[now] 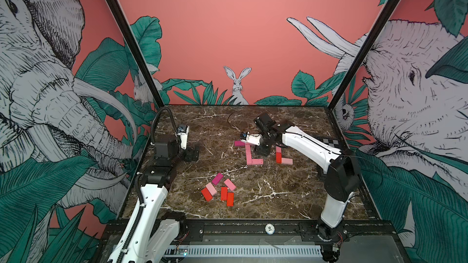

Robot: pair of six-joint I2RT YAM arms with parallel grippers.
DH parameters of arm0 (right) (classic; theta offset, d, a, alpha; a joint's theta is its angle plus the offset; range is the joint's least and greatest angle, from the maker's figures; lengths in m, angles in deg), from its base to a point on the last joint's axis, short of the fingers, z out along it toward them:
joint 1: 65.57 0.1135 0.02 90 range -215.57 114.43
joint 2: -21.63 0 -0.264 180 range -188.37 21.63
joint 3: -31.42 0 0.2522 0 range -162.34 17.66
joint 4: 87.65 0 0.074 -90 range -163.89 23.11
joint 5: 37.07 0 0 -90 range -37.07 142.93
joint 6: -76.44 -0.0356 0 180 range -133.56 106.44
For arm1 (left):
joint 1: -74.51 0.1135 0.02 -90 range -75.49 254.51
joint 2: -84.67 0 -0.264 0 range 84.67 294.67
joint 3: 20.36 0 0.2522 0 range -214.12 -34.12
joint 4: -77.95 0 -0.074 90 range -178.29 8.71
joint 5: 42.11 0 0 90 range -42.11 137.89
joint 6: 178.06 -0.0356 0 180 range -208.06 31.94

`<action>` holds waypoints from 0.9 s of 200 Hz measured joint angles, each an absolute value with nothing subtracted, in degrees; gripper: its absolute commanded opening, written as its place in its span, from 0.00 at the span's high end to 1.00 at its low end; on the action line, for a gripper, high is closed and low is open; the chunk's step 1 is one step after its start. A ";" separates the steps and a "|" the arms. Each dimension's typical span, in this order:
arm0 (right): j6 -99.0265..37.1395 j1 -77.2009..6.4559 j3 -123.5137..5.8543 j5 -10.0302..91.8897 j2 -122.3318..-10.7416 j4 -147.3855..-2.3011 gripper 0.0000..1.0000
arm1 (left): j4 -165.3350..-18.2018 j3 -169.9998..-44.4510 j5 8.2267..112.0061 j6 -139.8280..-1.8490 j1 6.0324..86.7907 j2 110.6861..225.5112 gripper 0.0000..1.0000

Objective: Assemble the letter t with building blocks
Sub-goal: Pick up the building block from the center of the board.

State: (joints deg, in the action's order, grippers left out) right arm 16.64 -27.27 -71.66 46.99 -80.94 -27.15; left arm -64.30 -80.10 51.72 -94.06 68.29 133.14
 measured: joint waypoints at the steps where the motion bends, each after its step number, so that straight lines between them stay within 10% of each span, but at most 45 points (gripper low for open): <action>1: 16.09 -27.27 -71.42 46.95 -80.63 -27.35 0.41 | -64.30 -80.10 51.74 -94.06 68.29 133.16 0.01; 180: -10.03 -27.29 -44.23 50.62 -63.54 -36.75 0.31 | -55.73 -77.80 55.99 -84.42 60.05 141.29 0.08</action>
State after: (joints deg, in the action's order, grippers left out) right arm -10.03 -27.29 -44.23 50.62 -63.54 -36.75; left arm -55.73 -77.80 55.99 -84.42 60.05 141.29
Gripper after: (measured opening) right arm 0.647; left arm 0.925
